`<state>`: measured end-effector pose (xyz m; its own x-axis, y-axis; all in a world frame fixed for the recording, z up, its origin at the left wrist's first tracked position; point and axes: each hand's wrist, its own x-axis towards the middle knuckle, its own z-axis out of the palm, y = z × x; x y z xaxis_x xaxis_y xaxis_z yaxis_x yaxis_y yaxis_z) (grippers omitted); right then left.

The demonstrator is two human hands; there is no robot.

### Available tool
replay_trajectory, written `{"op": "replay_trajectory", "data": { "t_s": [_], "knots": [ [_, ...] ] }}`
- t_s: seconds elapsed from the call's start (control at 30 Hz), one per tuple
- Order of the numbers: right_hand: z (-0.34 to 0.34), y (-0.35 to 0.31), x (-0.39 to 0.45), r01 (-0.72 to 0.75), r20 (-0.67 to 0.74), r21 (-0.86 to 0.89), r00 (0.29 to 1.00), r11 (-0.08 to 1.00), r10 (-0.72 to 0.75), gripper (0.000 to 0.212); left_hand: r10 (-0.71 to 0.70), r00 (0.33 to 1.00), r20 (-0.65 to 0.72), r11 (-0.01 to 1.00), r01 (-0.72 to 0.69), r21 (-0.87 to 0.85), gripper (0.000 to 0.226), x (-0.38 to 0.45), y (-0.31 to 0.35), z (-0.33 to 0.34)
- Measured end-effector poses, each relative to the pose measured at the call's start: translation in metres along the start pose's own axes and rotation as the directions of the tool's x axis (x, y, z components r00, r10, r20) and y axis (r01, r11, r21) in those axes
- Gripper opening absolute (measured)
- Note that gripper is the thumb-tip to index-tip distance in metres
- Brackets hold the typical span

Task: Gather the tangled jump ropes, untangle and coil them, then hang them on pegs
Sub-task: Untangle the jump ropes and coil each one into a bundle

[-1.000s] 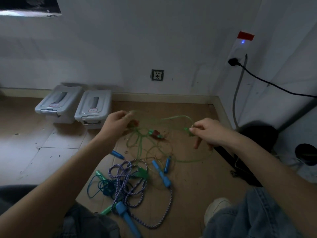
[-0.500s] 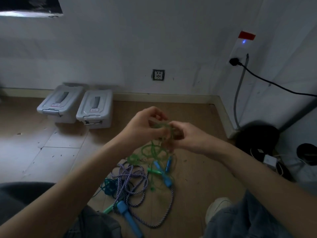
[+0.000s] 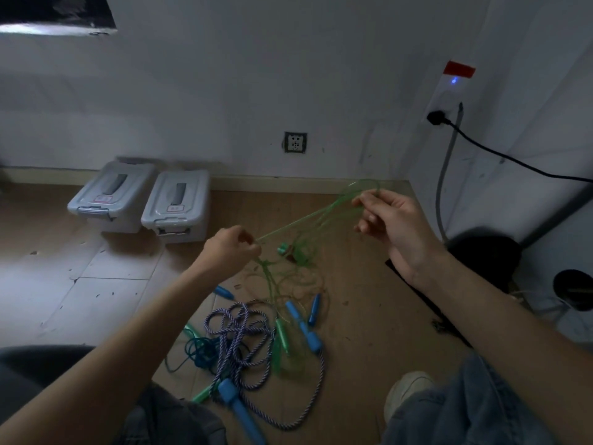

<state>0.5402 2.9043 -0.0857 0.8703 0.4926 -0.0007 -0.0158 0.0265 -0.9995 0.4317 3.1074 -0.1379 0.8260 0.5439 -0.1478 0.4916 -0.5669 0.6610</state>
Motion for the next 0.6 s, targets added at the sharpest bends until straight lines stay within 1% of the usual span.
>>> {"op": "replay_trajectory", "data": {
  "t_s": [0.03, 0.07, 0.1, 0.13, 0.17, 0.2, 0.23, 0.27, 0.3, 0.33, 0.37, 0.4, 0.43, 0.47, 0.5, 0.53, 0.6],
  "knots": [
    [-0.001, -0.001, 0.001, 0.017, -0.038, -0.012, 0.999, 1.0, -0.017, 0.024, -0.034, 0.999, -0.027, 0.988, 0.03, -0.151, 0.017, -0.001, 0.001, -0.003],
    [-0.002, -0.001, 0.003, 0.035, -0.068, -0.05, 0.997, 0.998, -0.038, 0.025, -0.067, 0.997, -0.022, 0.941, 0.056, -0.332, 0.017, -0.003, 0.003, -0.006],
    [-0.004, 0.0, 0.004, 0.049, -0.092, -0.113, 0.994, 0.992, -0.06, 0.025, -0.092, 0.996, 0.02, 0.861, 0.09, -0.5, 0.016, -0.005, 0.006, -0.009],
    [-0.005, 0.0, 0.005, 0.048, -0.107, -0.181, 0.992, 0.982, -0.069, 0.024, -0.097, 0.992, 0.077, 0.772, 0.123, -0.623, 0.014, -0.008, 0.012, -0.013],
    [-0.008, 0.001, 0.006, 0.022, -0.099, -0.24, 0.994, 0.97, -0.047, 0.019, -0.077, 0.991, 0.111, 0.707, 0.133, -0.695, 0.013, -0.011, 0.017, -0.017],
    [-0.009, 0.001, 0.006, -0.043, -0.069, -0.272, 0.997, 0.961, 0.025, 0.014, -0.043, 0.991, 0.124, 0.671, 0.12, -0.731, 0.013, -0.014, 0.024, -0.021],
    [-0.01, 0.003, 0.005, -0.133, -0.022, -0.292, 0.991, 0.947, 0.133, 0.026, -0.001, 0.991, 0.131, 0.655, 0.1, -0.749, 0.014, -0.017, 0.03, -0.024],
    [-0.01, 0.005, 0.003, -0.211, 0.031, -0.296, 0.973, 0.931, 0.23, 0.046, 0.044, 0.988, 0.147, 0.646, 0.084, -0.759, 0.016, -0.02, 0.037, -0.027],
    [-0.008, 0.007, 0.0, -0.238, 0.087, -0.301, 0.957, 0.924, 0.275, 0.06, 0.09, 0.98, 0.175, 0.636, 0.079, -0.767, 0.018, -0.023, 0.043, -0.028],
    [-0.005, 0.007, -0.003, -0.22, 0.153, -0.302, 0.949, 0.928, 0.275, 0.065, 0.137, 0.968, 0.209, 0.618, 0.082, -0.782, 0.02, -0.026, 0.049, -0.029],
    [0.0, 0.006, -0.008, -0.178, 0.252, -0.284, 0.934, 0.942, 0.252, 0.062, 0.183, 0.953, 0.24, 0.589, 0.089, -0.803, 0.021, -0.029, 0.054, -0.03],
    [0.005, 0.005, -0.012, -0.141, 0.365, -0.267, 0.901, 0.953, 0.235, 0.056, 0.226, 0.937, 0.265, 0.551, 0.101, -0.828, 0.023, -0.032, 0.058, -0.03],
    [0.011, 0.005, -0.017, -0.107, 0.474, -0.276, 0.849, 0.955, 0.232, 0.049, 0.261, 0.923, 0.284, 0.508, 0.119, -0.853, 0.024, -0.034, 0.061, -0.03],
    [0.017, 0.006, -0.022, -0.054, 0.56, -0.327, 0.793, 0.944, 0.239, 0.041, 0.285, 0.911, 0.298, 0.469, 0.139, -0.872, 0.026, -0.035, 0.062, -0.031],
    [0.023, 0.008, -0.026, 0.011, 0.61, -0.399, 0.75, 0.917, 0.256, 0.034, 0.297, 0.905, 0.305, 0.44, 0.154, -0.885, 0.027, -0.036, 0.063, -0.031],
    [0.028, 0.013, -0.029, 0.095, 0.634, -0.473, 0.727, 0.876, 0.264, 0.027, 0.3, 0.903, 0.307, 0.422, 0.162, -0.892, 0.027, -0.036, 0.063, -0.032],
    [0.036, 0.019, -0.033, 0.229, 0.651, -0.538, 0.725, 0.811, 0.227, 0.012, 0.292, 0.905, 0.31, 0.407, 0.176, -0.896, 0.026, -0.035, 0.062, -0.033]
  ]
}}
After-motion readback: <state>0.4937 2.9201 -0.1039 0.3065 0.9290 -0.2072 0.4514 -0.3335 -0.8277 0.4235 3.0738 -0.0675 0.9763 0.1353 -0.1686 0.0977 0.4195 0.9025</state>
